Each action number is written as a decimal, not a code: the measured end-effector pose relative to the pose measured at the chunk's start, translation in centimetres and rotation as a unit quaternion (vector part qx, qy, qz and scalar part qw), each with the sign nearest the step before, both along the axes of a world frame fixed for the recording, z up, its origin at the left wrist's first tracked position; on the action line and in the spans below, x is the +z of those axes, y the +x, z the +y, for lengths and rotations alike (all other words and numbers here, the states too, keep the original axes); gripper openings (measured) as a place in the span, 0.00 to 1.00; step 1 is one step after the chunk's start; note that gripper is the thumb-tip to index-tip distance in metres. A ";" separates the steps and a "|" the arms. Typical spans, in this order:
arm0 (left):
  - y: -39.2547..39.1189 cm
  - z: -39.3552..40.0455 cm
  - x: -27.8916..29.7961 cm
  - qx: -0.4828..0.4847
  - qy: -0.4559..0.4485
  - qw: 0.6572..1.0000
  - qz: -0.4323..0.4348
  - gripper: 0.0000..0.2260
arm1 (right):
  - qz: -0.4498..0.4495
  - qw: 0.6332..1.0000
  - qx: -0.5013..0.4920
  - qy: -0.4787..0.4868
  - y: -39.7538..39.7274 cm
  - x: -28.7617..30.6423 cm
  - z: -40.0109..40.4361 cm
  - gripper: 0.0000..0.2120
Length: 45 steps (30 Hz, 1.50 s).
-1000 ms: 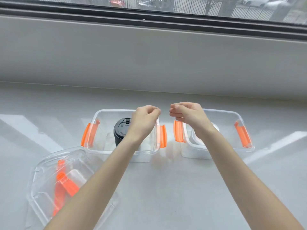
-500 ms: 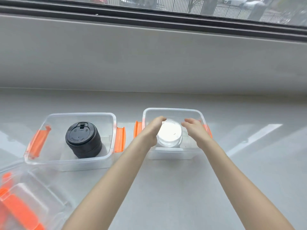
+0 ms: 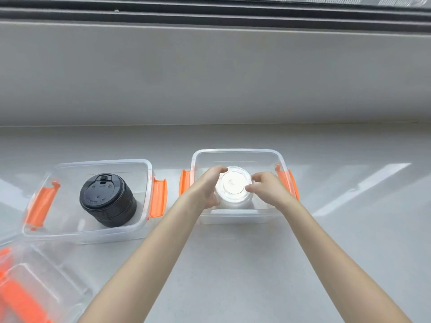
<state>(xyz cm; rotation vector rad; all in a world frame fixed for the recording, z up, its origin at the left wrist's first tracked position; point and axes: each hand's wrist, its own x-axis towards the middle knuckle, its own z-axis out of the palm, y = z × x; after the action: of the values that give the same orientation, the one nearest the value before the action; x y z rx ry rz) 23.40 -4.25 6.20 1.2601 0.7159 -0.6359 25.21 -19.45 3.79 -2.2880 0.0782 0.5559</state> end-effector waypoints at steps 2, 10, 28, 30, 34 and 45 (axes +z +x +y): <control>0.0 0.0 -0.1 -0.008 0.013 1.000 0.000 0.28 | 0.016 1.000 -0.011 -0.009 0.1 -0.2 0.0 0.01; 0.9 0.0 -0.6 -0.089 0.078 0.993 -0.009 0.26 | 0.147 0.977 -0.121 0.098 2.0 -0.6 0.2 0.08; 1.9 -0.3 -2.2 -0.035 0.053 0.998 0.004 0.26 | 0.168 0.970 -0.135 0.115 2.3 -2.1 1.0 0.10; 1.8 -0.3 -1.9 -0.041 0.050 0.998 -0.004 0.26 | 0.169 0.972 -0.131 0.098 2.4 -1.7 0.9 0.13; 1.6 -0.1 -1.1 -0.038 0.072 0.995 -0.048 0.14 | 0.125 0.980 -0.141 0.065 2.4 -0.3 1.2 0.17; 1.0 1.0 0.2 -0.121 0.155 0.972 -0.125 0.21 | 0.136 0.968 -0.185 0.101 0.9 0.4 1.2 0.22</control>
<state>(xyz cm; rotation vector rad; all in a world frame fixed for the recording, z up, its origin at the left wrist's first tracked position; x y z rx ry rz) 24.35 -3.29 6.43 1.7018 0.4649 -0.5611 26.07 -18.22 4.19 -1.9242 0.5467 0.6417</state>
